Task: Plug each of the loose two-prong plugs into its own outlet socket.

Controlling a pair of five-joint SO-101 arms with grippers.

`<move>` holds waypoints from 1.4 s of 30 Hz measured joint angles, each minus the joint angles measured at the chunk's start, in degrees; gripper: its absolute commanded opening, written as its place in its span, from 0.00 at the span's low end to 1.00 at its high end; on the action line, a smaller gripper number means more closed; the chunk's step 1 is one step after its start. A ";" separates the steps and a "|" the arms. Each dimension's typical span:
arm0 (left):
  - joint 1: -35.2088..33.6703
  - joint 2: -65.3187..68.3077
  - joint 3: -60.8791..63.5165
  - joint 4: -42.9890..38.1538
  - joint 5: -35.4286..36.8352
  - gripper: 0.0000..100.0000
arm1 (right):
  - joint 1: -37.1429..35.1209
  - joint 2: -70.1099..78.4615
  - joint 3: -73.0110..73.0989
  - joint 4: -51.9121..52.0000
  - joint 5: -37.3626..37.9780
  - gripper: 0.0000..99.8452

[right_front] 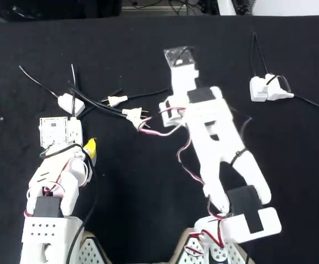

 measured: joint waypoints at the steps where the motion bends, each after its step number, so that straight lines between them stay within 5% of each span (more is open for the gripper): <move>1: 0.00 0.00 0.00 0.00 0.00 0.18 | 0.00 0.00 1.49 -1.58 0.00 0.38; 17: 0.00 0.00 4.31 -4.22 0.00 0.18 | 0.00 0.00 12.13 -18.20 -3.60 0.38; 42: 0.00 0.00 5.19 -4.04 0.00 0.18 | 0.00 0.00 14.86 -23.21 -3.60 0.38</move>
